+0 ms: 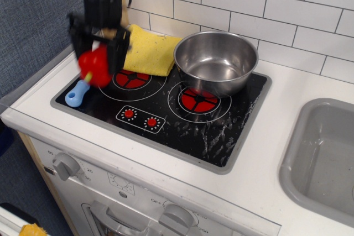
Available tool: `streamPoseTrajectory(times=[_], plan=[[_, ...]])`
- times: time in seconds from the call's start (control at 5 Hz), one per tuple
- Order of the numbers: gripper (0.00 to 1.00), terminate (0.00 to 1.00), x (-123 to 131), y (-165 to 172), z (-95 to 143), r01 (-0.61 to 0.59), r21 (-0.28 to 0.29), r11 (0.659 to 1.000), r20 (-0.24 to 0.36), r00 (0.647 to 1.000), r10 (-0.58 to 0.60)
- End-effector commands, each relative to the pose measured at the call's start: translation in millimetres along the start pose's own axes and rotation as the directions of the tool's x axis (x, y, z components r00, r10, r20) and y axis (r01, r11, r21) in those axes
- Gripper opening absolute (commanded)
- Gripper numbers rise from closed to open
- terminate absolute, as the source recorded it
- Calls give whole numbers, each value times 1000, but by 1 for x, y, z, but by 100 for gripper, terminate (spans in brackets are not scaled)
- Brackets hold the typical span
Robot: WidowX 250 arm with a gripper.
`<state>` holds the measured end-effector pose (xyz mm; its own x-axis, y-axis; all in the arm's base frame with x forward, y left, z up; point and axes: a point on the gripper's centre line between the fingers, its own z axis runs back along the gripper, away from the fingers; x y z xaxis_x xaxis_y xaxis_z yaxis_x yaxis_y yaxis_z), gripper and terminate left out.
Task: Place the capsicum near the laddle.
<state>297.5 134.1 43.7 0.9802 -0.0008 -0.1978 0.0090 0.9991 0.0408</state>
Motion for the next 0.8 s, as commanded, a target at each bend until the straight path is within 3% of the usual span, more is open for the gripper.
streamPoseTrajectory(times=[0.0, 0.4, 0.6], plan=[[0, 0, -22, -8, 11, 132, 133, 982, 66, 988, -142], [0, 0, -20, -4, 3, 111, 144, 983, 55, 991, -120], [100, 0, -20, -7, 2, 131, 139, 982, 57, 988, -140]])
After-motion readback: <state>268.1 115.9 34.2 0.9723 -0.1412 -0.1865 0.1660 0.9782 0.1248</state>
